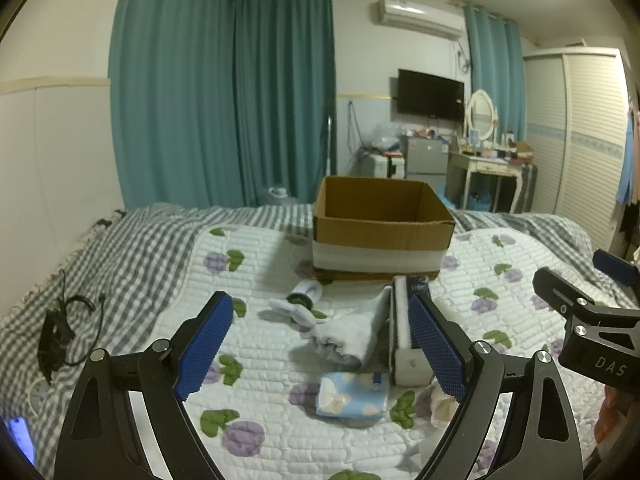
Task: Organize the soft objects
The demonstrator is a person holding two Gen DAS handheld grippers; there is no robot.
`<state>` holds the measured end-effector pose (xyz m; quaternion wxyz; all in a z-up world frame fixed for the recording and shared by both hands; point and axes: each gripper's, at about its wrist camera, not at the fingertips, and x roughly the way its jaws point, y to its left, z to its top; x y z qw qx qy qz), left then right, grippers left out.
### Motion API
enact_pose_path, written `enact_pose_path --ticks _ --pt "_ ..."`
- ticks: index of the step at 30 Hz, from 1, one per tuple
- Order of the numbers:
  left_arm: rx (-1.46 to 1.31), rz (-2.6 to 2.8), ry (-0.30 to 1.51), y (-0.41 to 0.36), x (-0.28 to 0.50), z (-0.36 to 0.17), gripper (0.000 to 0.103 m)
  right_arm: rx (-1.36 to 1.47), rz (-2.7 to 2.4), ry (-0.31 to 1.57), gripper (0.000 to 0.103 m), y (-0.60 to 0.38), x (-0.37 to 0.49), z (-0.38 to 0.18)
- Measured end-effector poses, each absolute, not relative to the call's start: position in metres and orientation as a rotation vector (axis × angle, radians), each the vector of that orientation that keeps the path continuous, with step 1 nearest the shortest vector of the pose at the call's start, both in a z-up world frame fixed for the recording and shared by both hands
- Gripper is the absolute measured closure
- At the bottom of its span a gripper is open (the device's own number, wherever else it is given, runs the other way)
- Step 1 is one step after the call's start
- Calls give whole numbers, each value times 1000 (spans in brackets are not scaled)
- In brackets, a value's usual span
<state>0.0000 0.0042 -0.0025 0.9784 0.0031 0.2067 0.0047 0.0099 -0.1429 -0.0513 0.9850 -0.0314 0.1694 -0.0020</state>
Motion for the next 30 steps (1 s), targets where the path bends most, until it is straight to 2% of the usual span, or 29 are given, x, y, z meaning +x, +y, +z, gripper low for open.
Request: enact_pose_path --ticks 30 --pt "6 15 423 7 -2 -8 12 -66 -7 356 0 -143 12 -59"
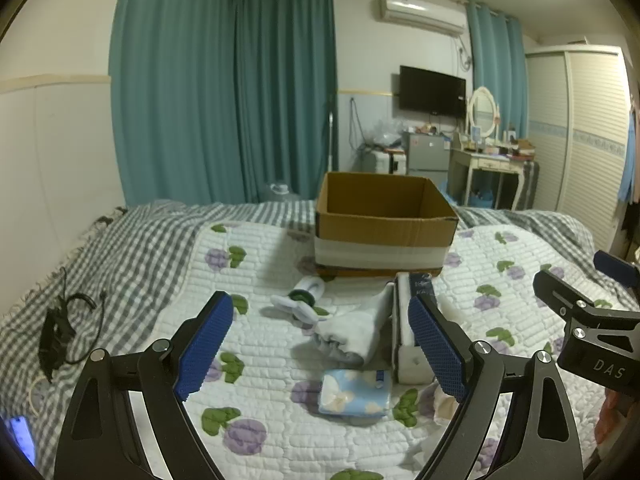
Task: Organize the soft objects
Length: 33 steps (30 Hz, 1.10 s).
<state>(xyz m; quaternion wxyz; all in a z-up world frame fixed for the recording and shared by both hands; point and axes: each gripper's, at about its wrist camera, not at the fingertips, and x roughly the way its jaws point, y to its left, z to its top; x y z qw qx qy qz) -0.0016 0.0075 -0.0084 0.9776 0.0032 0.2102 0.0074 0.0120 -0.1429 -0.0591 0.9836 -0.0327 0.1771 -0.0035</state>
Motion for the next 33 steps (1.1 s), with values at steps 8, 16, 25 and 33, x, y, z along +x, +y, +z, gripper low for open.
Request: enact_pose_path --ticks 8,16,25,33 --pt "5 16 425 8 -1 -8 12 -66 -7 358 0 -143 12 -60" --pt "5 16 426 7 -1 -8 12 -67 -7 359 0 -143 12 -60" --pt "4 16 427 8 -1 -8 12 -68 -7 360 0 -143 12 -59" --pt "8 18 428 5 -1 -8 12 -68 -10 356 0 -143 11 -60"
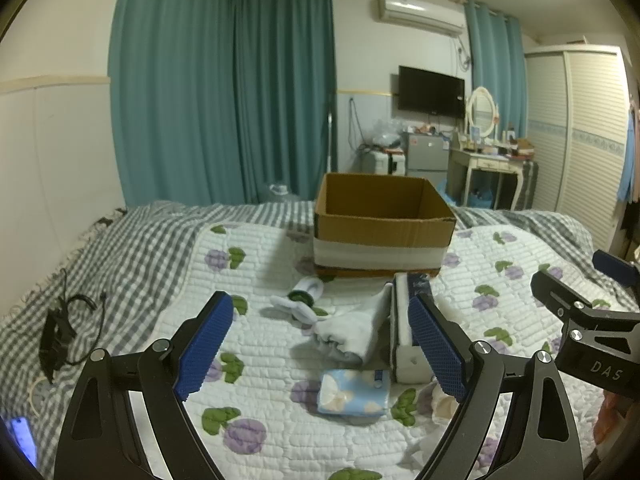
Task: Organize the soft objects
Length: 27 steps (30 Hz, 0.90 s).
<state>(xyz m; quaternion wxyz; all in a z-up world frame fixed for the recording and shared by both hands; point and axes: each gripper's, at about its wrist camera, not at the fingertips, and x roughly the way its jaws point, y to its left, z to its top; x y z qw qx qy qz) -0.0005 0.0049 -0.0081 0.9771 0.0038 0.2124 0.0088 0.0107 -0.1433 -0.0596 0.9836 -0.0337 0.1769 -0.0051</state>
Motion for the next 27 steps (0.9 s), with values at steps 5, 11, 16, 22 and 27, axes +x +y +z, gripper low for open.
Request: enact_pose_path --ticks 5,11,16,22,27 --pt "-10 2 421 3 -13 8 12 -71 -3 355 0 -141 2 -51" --pt "8 6 449 4 -31 27 12 -80 26 384 0 -137 -18 -36" --pt "22 12 529 12 -30 6 12 -142 55 523 0 -125 -10 -59" --pt "47 7 700 18 -12 -49 12 -170 135 738 0 -108 14 -114" --pt "32 -4 790 24 2 -76 12 -232 166 866 0 -91 33 -150"
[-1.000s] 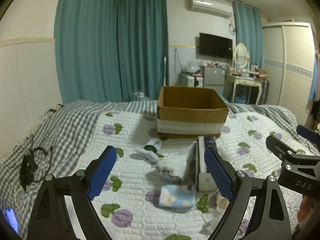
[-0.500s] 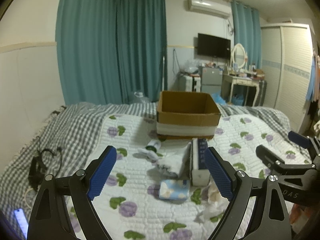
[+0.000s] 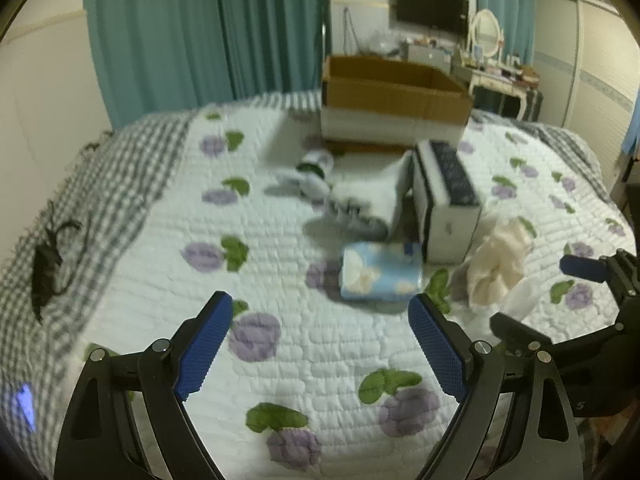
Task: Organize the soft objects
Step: 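Grasp the white mesh cloth with the right gripper while the left gripper grasps the light-blue tissue pack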
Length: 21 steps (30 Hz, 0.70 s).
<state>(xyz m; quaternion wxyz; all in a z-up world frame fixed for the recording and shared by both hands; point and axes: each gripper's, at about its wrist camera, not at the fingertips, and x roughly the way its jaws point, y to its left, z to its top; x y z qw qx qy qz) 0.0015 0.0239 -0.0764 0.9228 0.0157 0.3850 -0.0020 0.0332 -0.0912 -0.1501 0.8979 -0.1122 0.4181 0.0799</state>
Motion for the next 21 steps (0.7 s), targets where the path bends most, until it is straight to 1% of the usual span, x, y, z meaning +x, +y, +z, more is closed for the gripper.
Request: enact_pose_path --ticks 6,7,8,9,11,12,13,14,15,17,21 --pt "38 -5 835 24 12 -89 12 -239 226 1008 6 -77 53 -182" --pt "38 -5 841 24 14 -90 12 -232 235 1032 9 -76 57 -188" --pt "39 -6 841 24 15 -91 12 -226 242 1052 15 -76 60 -193" --pt "43 -8 841 22 15 -91 12 -223 243 1063 18 -76 62 -195" --pt "54 -11 838 20 16 -91 12 -227 224 1081 28 -77 64 -200" --pt "59 -12 837 19 16 -91 12 -224 220 1081 32 -78 64 -201" --pt "63 -11 837 19 16 -91 12 -214 213 1078 42 -81 64 -200" --pt "66 -10 837 18 18 -91 12 -201 204 1075 55 -84 64 -198" --pt "67 -9 836 18 18 -90 12 -173 193 1064 59 -91 63 -195" --pt "67 -10 835 17 18 -89 12 -115 209 1044 63 -102 59 -185" --pt "77 -34 834 9 21 -87 12 -123 189 915 63 -112 45 -145"
